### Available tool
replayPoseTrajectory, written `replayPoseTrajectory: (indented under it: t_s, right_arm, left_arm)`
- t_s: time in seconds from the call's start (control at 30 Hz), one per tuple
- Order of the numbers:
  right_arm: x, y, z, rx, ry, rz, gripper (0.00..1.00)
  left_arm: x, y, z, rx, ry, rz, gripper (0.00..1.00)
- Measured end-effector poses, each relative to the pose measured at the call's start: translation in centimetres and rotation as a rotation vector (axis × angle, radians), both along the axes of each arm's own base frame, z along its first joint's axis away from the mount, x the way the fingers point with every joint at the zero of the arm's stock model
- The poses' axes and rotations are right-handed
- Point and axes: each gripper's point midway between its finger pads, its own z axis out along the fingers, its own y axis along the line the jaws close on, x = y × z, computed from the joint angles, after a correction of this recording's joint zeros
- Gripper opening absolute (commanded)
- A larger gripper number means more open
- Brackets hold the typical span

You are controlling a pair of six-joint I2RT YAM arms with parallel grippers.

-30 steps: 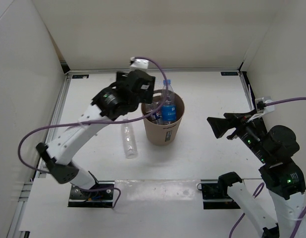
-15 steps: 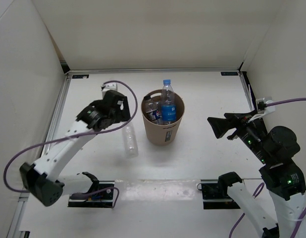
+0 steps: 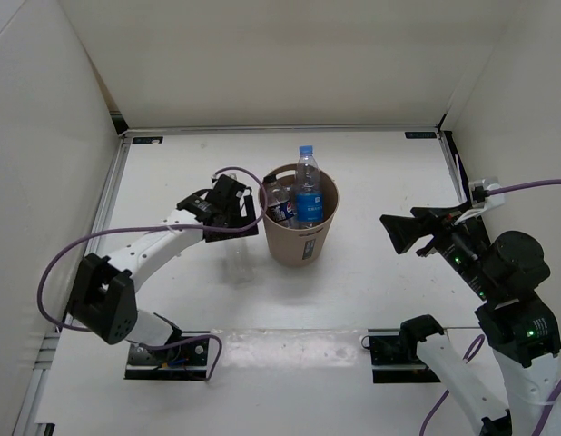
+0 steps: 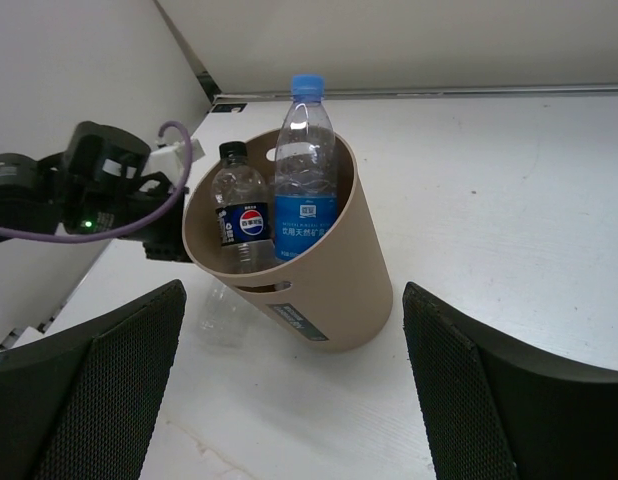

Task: Put the plastic bottles in the bin

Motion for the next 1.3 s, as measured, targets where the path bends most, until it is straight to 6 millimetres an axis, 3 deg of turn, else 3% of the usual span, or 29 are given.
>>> replayPoseTrajectory:
  t_s: [0.2,0.5,0.7,0.9,1.1,1.2,1.3]
  right_arm:
    - [0.0,0.0,0.0,0.000,0.000,-0.001,0.90]
    - [0.1,0.0,-0.3,-0.003,0.006,-0.002,0.90]
    - [0.2,0.0,-0.4,-0.004,0.009,-0.005,0.90]
    - [0.4,0.0,-1.0,-0.010,0.023,-0.010,0.90]
    - [0.4,-0.1,-1.0,-0.010,0.023,-0.014,0.90]
    - [0.4,-0.1,-1.0,-0.009,0.023,-0.013,0.90]
    - [0.4,-0.1,-1.0,-0.008,0.023,-0.013,0.90]
  left_arm:
    - [0.2,-1.0,-3.8,-0.002,0.084,-0.003,1.00]
    - [0.6,-0.7,-6.9,-0.041,0.151,0.045,0.99]
    - [0.7,-0.9,-7.6,-0.073,0.170,0.046,0.89]
    - [0.6,-1.6,-8.1,-0.102,0.182,0.027,0.73]
    - [0.1,-0.7,-6.6,-0.095,0.160,0.033,0.68]
    - [-0.1,0.3,-3.9,-0.076,0.098,0.041,0.67]
    - [0.3,1.0,0.3,-0.079,0.000,0.042,0.67]
